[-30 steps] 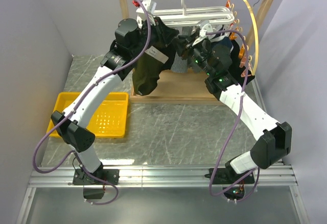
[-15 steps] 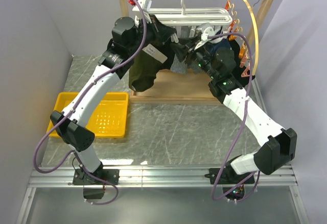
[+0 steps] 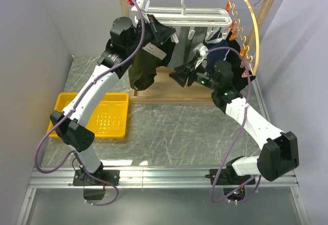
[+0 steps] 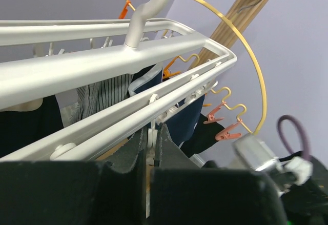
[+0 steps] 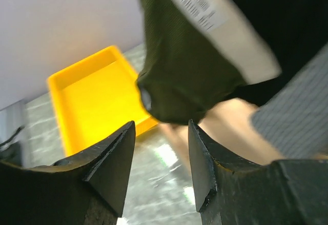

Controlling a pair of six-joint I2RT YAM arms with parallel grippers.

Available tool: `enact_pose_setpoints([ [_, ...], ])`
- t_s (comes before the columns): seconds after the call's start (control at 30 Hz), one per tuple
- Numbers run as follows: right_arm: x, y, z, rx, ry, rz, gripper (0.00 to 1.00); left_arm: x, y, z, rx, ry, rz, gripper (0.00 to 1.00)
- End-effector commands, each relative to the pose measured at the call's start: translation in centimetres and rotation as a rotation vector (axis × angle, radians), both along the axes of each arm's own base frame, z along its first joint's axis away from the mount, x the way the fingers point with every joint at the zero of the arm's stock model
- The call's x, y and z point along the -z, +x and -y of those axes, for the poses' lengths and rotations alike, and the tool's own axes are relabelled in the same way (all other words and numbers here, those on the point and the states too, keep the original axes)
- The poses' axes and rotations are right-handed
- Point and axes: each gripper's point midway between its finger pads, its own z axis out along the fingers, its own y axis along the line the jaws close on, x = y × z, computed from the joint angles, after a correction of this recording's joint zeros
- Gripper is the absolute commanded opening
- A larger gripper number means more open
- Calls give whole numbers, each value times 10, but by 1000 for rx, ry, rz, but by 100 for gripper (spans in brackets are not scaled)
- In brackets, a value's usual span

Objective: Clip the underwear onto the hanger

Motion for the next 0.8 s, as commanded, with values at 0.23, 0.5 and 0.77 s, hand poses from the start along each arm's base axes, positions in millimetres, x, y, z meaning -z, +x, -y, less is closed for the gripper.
enact_pose_setpoints([
  [0.23,21,15,-28,-158,40,138,56,-20,-34,-2,131,-39,41,0],
  [0.5,34,52,-38,-185,-67,334,54,-22,-47,0,203,-44,60,0],
  [0.77,22,74,-39,-132,-96,474,54,-19,-52,-2,225,-29,59,0],
])
